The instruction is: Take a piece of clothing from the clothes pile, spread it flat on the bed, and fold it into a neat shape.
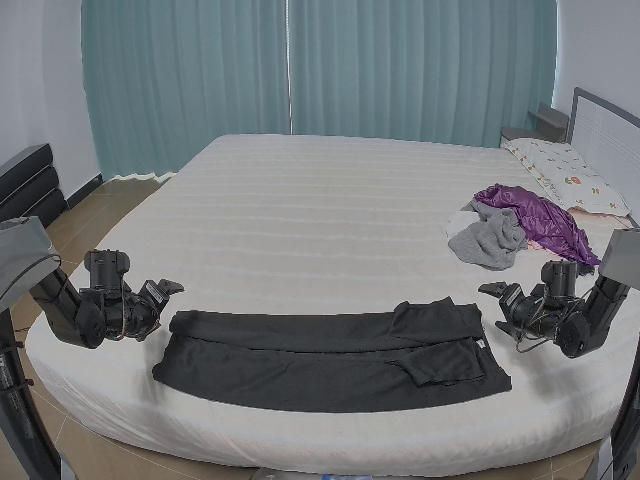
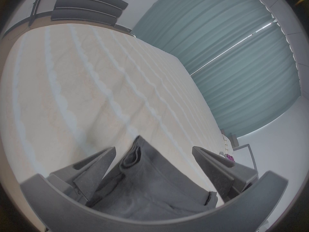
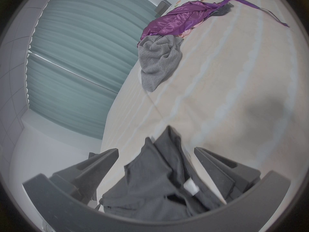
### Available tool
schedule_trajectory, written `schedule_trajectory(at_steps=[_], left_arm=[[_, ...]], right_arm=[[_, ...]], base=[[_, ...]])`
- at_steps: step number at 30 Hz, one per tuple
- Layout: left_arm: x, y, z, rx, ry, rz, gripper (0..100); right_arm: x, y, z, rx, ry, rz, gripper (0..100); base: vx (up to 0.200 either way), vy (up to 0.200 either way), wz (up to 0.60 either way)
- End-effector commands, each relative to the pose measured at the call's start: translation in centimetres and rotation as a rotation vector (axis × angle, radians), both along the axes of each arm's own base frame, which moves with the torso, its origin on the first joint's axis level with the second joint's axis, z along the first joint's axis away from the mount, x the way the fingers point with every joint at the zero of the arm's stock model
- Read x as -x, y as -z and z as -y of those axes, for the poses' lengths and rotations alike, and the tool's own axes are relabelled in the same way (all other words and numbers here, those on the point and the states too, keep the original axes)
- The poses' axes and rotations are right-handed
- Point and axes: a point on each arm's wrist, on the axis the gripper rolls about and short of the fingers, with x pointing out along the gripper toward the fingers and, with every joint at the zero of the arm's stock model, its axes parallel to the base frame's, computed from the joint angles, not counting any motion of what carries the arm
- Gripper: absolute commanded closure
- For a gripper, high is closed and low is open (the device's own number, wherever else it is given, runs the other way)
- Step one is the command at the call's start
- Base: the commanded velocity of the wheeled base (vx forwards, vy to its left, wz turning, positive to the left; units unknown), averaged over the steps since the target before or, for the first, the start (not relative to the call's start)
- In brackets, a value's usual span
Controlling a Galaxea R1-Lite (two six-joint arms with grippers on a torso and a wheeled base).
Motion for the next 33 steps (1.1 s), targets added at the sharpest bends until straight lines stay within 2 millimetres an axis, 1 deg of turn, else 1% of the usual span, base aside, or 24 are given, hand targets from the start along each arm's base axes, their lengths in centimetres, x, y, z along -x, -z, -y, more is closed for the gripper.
schedule_trajectory(at_steps=[1, 5, 7, 8, 11, 12, 14, 17, 21, 27, 31, 33], left_arm=[[2.8, -0.9, 0.3, 0.019, 0.012, -0.004, 0], [4.6, 0.3, 0.5, 0.029, 0.031, -0.050, 0], [5.2, 0.7, 0.7, 0.031, 0.040, -0.060, 0], [5.9, 1.0, 1.0, 0.034, 0.049, -0.065, 0], [6.7, 1.4, 1.4, 0.037, 0.062, -0.062, 0], [7.4, 1.7, 1.6, 0.035, 0.071, -0.074, 0], [7.9, 2.0, 2.0, 0.032, 0.083, -0.084, 0], [8.0, 2.2, 2.4, 0.028, 0.097, -0.093, 0], [8.1, 2.6, 2.5, 0.018, 0.094, -0.111, 0], [8.5, 2.4, 2.4, 0.008, 0.083, -0.114, 0], [8.1, 2.8, 2.4, -0.013, 0.058, -0.115, 0], [7.6, 3.3, 2.3, -0.022, 0.048, -0.124, 0]], right_arm=[[3.4, -2.5, -1.0, -0.006, -0.037, 0.030, 0], [5.1, -2.8, -1.5, -0.009, -0.055, 0.009, 0], [5.7, -2.6, -1.7, -0.010, -0.061, -0.007, 0], [6.3, -2.3, -1.7, -0.010, -0.063, -0.030, 0], [6.8, -1.9, -1.8, -0.037, -0.065, -0.051, 0], [7.0, -1.9, -1.8, -0.068, -0.062, -0.042, 0], [7.1, -2.0, -1.6, -0.093, -0.051, -0.020, 0], [7.3, -1.9, -1.6, -0.100, -0.051, -0.008, 0], [7.6, -1.6, -1.8, -0.096, -0.058, -0.020, 0], [7.7, -1.5, -1.8, -0.095, -0.059, -0.026, 0], [7.8, -1.4, -2.2, -0.092, -0.068, -0.030, 0], [8.0, -1.4, -2.3, -0.086, -0.075, -0.037, 0]], base=[[-0.200, 0.000, 0.00], [-0.200, 0.000, 0.00], [0.000, 0.000, 0.00], [0.000, 0.000, 0.00], [0.000, 0.000, 0.00], [0.000, 0.000, 0.00], [0.000, 0.000, 0.00], [0.000, 0.000, 0.00], [0.000, 0.000, 0.00], [0.000, 0.000, 0.00], [0.000, 0.000, 0.00], [0.000, 0.000, 0.00]])
